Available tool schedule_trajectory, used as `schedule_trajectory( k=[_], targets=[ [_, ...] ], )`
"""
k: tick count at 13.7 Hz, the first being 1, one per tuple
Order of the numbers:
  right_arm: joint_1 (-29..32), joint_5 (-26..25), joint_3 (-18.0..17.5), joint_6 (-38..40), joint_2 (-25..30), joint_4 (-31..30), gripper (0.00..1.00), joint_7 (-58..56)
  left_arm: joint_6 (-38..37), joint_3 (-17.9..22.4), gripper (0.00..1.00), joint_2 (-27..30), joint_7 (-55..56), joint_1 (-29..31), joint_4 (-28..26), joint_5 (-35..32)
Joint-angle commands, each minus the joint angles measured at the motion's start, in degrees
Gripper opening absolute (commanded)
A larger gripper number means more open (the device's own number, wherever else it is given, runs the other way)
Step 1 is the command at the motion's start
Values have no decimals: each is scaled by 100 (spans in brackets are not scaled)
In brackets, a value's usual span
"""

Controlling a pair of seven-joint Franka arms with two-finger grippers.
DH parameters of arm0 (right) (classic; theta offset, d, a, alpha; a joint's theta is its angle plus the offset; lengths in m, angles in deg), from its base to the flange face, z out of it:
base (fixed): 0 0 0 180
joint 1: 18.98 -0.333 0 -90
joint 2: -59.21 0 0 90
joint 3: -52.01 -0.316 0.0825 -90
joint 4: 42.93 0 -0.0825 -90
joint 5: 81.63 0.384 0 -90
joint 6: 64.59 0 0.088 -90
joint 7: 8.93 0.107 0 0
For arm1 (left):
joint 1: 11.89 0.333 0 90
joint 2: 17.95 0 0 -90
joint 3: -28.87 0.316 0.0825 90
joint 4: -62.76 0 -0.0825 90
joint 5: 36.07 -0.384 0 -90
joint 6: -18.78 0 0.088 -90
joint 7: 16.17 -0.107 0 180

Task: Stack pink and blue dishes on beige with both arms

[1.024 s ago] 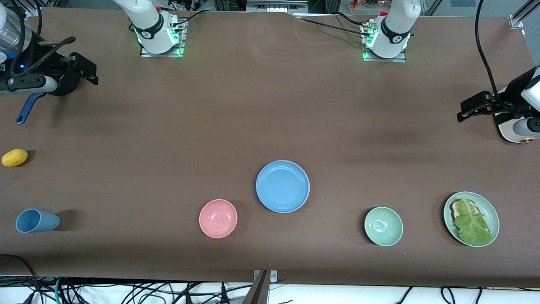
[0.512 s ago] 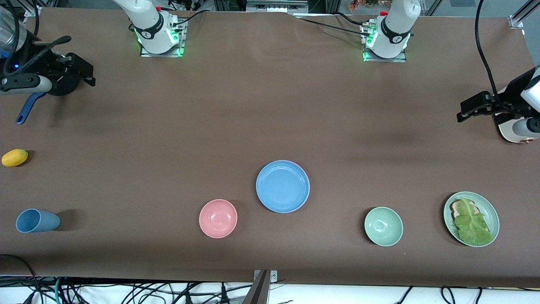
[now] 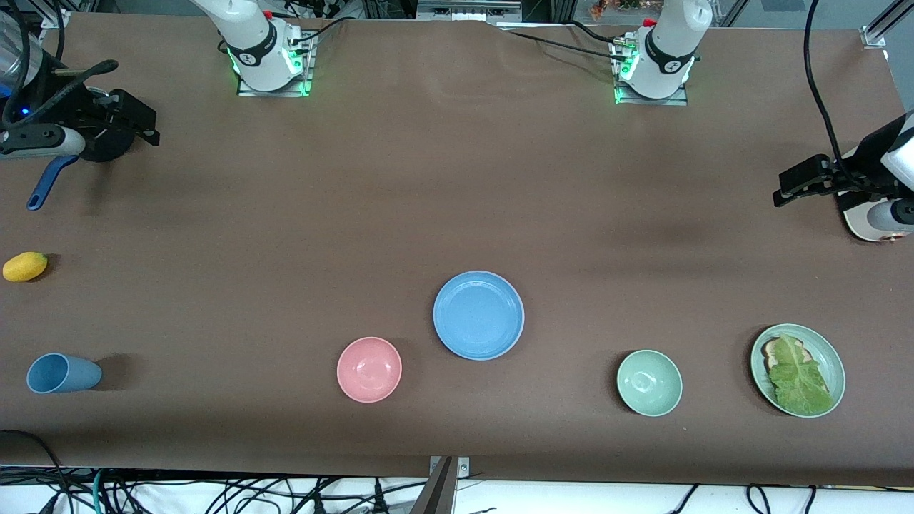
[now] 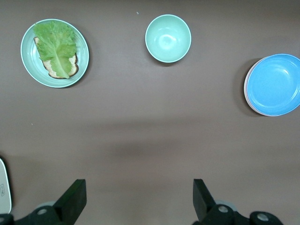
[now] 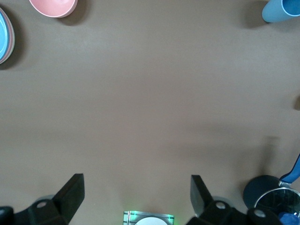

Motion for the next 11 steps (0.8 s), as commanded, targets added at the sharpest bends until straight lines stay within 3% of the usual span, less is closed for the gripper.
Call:
schedule_trajectory(
  k=[1, 11],
  targets=[
    [82, -43, -57, 94, -29, 132, 100, -121, 52, -17, 100, 28, -118, 18, -44, -72],
    [82, -43, -75, 129, -29, 123, 100, -103, 60, -17, 100, -16, -118, 18, -36, -36]
  ],
)
